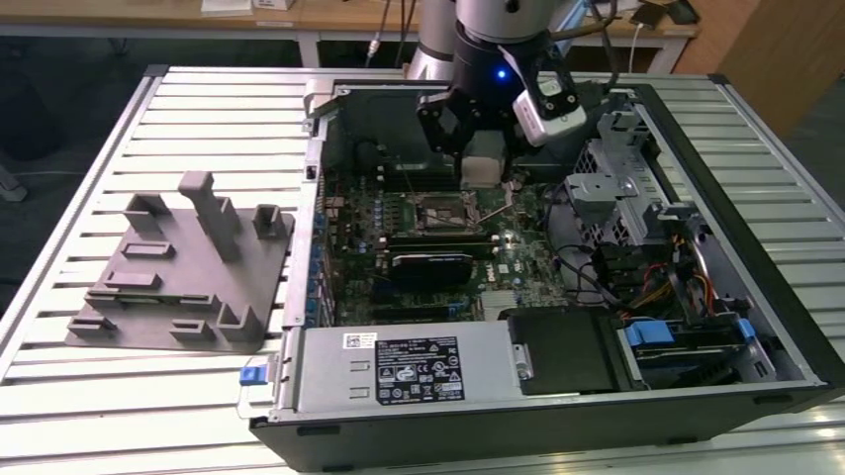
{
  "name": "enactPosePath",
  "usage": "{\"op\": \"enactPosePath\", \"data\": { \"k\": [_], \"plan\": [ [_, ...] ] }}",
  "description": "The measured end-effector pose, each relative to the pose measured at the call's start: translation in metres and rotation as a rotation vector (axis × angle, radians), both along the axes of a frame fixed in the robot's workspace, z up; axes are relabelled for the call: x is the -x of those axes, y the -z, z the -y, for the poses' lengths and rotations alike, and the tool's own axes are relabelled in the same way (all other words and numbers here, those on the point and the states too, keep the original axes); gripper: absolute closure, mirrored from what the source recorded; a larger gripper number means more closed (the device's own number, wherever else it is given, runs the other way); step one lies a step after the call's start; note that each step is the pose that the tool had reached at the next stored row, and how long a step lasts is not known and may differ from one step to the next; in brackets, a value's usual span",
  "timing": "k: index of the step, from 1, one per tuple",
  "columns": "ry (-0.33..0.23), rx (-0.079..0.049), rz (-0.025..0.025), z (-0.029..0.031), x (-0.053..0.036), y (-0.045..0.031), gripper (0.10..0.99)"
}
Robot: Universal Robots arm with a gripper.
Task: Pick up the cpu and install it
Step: 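Pick up the cpu and move it towards the insertion slot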
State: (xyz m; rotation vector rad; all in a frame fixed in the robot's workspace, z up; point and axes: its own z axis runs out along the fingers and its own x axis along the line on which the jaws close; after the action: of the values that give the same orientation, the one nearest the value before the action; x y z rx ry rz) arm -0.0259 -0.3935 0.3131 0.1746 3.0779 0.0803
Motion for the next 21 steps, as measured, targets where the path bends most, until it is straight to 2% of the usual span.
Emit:
{"op": "enactPosePath", "data": {
  "k": [3, 5, 16, 21],
  "plan": [
    [0.000, 0.000, -0.0049, -0.0017, 0.0001, 0.0043, 0.541],
    [0.000, 0.000, -0.0056, -0.0021, 0.0001, 0.0076, 0.541],
    [0.000, -0.002, -0.0055, -0.0022, 0.0007, 0.0246, 0.541],
    [-0.004, -0.003, -0.0023, -0.0024, 0.0039, 0.0291, 0.541]
  ]
}}
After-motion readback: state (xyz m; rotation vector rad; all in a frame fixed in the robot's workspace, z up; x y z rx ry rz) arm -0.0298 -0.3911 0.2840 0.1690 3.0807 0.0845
